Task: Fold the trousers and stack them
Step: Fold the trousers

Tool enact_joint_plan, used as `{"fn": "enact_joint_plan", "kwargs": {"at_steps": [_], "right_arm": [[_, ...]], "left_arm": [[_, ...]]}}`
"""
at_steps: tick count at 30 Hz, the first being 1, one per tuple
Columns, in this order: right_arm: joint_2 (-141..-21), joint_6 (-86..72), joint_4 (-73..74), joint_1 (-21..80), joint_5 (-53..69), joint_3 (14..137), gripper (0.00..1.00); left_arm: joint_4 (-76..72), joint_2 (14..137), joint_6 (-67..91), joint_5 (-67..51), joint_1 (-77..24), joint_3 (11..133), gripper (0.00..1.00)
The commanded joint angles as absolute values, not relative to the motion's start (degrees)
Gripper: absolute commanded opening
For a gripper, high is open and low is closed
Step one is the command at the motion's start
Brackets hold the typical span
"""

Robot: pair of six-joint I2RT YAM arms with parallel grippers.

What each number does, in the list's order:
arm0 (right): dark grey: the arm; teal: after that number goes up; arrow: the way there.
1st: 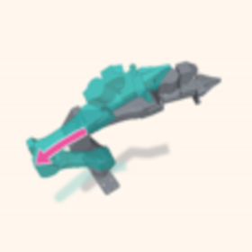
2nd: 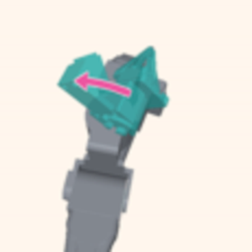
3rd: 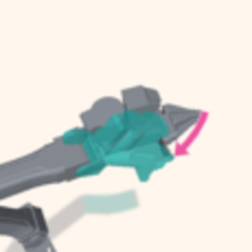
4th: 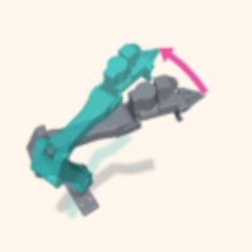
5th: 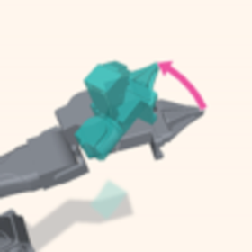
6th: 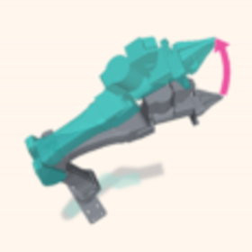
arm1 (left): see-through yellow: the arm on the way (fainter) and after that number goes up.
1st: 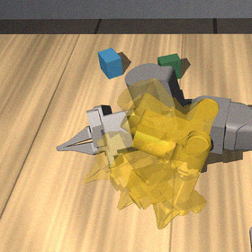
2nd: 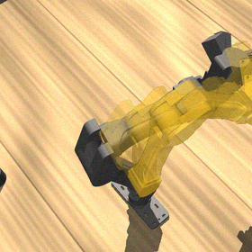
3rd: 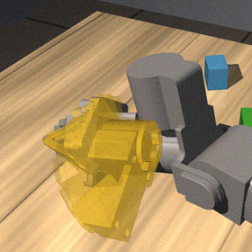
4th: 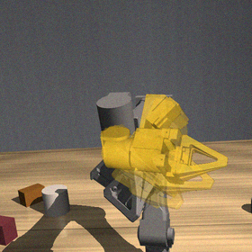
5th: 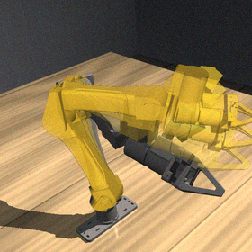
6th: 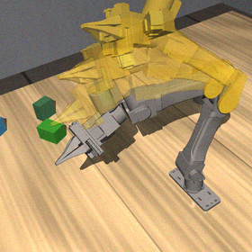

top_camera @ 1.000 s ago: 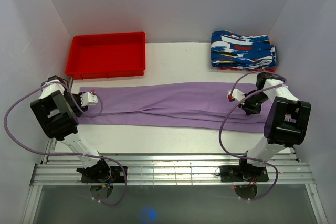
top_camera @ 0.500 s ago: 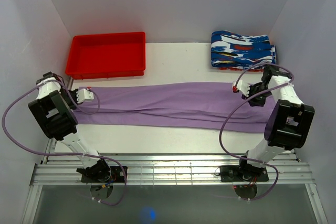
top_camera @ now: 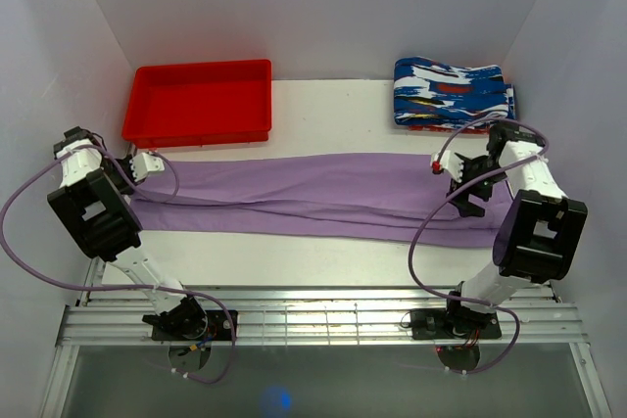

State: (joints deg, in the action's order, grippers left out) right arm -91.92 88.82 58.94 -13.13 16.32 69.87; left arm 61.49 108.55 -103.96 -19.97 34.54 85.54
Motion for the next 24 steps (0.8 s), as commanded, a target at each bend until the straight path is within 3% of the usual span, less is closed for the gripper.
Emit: {"fn": "enact_joint_plan", "kwargs": {"at_steps": [1,11,17,19,20,21,22,24], "right_arm": [[-90.5,87.5,59.6,-10.4,18.3,66.1,0.95],[-94.6,85.6,52.0,-5.9,15.1,63.1,0.80],[-94.0,87.8,52.4,-5.8,13.0,61.1,0.79],[-92.9,88.5,50.4,-5.8,12.2,60.0,0.65],[-92.7,88.6,50.1,-5.8,11.9,59.9,0.41],[-92.6,88.2,49.9,-5.8,11.7,60.5,0.30],[-92.8,87.5,49.7,-5.9,11.5,61.1,0.08],[-93.0,85.0,49.7,-6.4,11.3,64.7,0.08]], "left_arm": [[63.1,108.3,-103.6,-22.3,34.7,84.6,0.00],[63.0,108.6,-103.2,-22.1,34.7,84.6,0.00],[63.0,109.2,-102.6,-22.0,34.8,85.3,0.00],[63.0,109.5,-102.3,-22.0,34.8,86.0,0.00],[63.0,109.8,-101.7,-22.3,34.8,86.2,0.00],[63.0,109.9,-101.4,-22.5,34.9,86.5,0.00],[62.9,110.0,-101.0,-22.8,35.0,87.4,0.00],[63.0,110.4,-99.1,-24.3,35.1,88.7,0.00]]}}
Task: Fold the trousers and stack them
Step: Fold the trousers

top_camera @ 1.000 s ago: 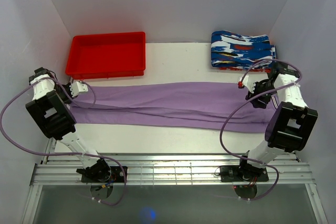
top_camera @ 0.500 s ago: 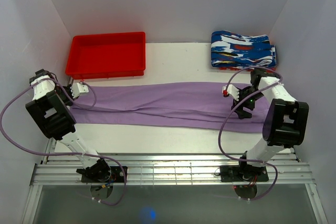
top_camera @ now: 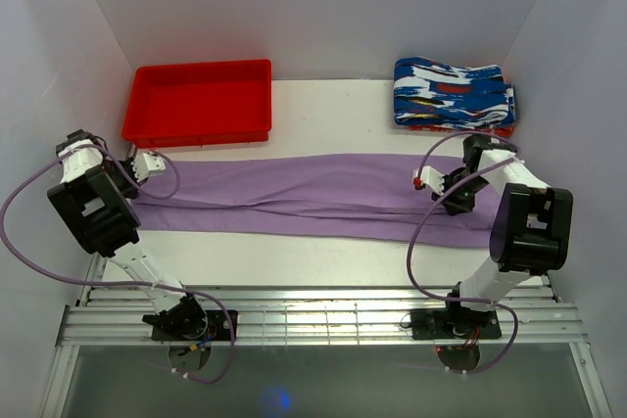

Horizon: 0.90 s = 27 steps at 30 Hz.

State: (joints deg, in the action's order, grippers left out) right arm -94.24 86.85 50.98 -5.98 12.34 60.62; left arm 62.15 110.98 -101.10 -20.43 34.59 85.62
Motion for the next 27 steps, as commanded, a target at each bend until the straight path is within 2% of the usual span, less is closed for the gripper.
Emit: {"fn": "enact_joint_plan", "kwargs": {"at_steps": [1,7,9,19,27], "right_arm": [[-93.2,84.4,49.7,-6.8,11.7,66.3,0.08],[-93.3,81.5,49.0,-11.1,14.9,77.9,0.08],[-93.0,80.7,45.8,-12.0,15.0,78.4,0.08],[-83.7,75.4,17.1,-12.5,12.0,65.1,0.08],[-81.5,68.4,10.5,-15.1,14.0,67.4,0.08]], "left_arm": [[63.0,110.7,-98.4,-24.8,35.2,90.7,0.00],[60.4,115.7,-87.6,-28.9,35.9,101.1,0.00],[57.3,116.7,-83.8,-29.8,35.9,104.3,0.00],[31.4,119.6,-58.6,-30.2,35.9,110.5,0.00],[27.2,120.0,-50.8,-33.8,35.9,117.3,0.00]]}}
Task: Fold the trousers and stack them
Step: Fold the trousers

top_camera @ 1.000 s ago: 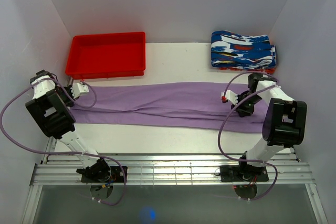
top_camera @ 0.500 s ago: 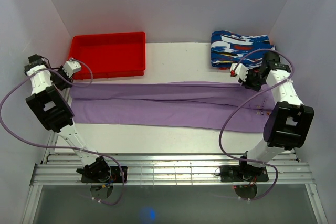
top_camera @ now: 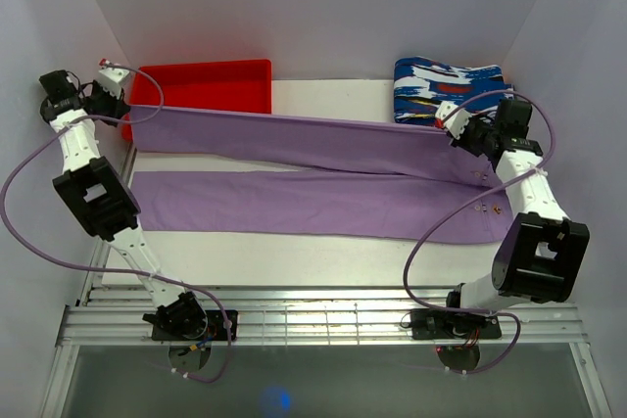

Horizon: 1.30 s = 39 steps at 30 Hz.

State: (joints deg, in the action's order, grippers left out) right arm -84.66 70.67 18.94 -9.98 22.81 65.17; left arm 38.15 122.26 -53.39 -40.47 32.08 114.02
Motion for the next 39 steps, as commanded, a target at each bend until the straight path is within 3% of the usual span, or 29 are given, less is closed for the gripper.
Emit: {"fn": "enact_joint_plan", "kwargs": {"at_steps": [1,11,16,22,29,39], "right_arm": [[-81.0,69.8,10.5,-15.5,14.8,66.1,0.08],[-72.5,79.2,9.1,-17.5,18.6,52.2,0.08],[-71.5,78.0,10.2,-19.8,20.3,51.9,0.08],[-72.7,77.3,11.2,-19.9,21.8,53.7,0.08],[-75.0,75.2,11.3,-19.9,21.9,59.9,0.08],[-72.3,77.0,12.3,-21.0,24.0,60.0,0.08]], "left_arm": [[26.9,119.3,-51.3,-33.8,35.9,115.5,0.00],[24.3,108.0,-56.5,-37.4,40.7,99.4,0.00],[24.8,106.8,-59.3,-38.1,44.1,95.9,0.00],[25.7,110.6,-60.7,-37.5,43.6,97.1,0.00],[27.1,115.8,-57.2,-36.2,42.8,107.1,0.00],[29.4,112.0,-57.0,-38.9,43.9,110.5,0.00]]}}
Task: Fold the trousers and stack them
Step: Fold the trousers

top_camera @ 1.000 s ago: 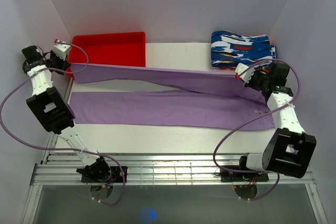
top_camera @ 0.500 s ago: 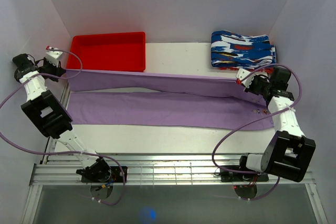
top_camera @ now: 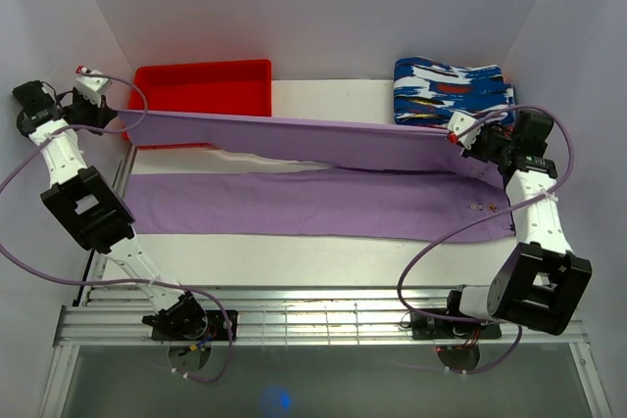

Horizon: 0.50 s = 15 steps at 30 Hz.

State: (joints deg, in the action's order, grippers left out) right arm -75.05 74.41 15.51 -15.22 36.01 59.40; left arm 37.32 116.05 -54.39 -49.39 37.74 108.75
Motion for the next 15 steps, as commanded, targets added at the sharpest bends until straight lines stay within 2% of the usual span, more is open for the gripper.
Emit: {"fn": "enact_joint_plan", "kwargs": {"at_steps": [1,10,15], "right_arm": [[-71.9,77.3,12.5,-21.5,24.7,59.4,0.08],[-66.7,83.1,14.5,-24.1,27.7,50.4,0.08],[-63.7,88.5,16.4,-24.3,27.5,43.7,0.08]], "left_arm": [[29.4,111.3,-57.2,-39.3,44.2,109.0,0.00],[29.5,105.3,-63.4,-41.0,51.0,95.6,0.00],[28.6,102.7,-70.7,-40.3,55.0,81.9,0.00]]}}
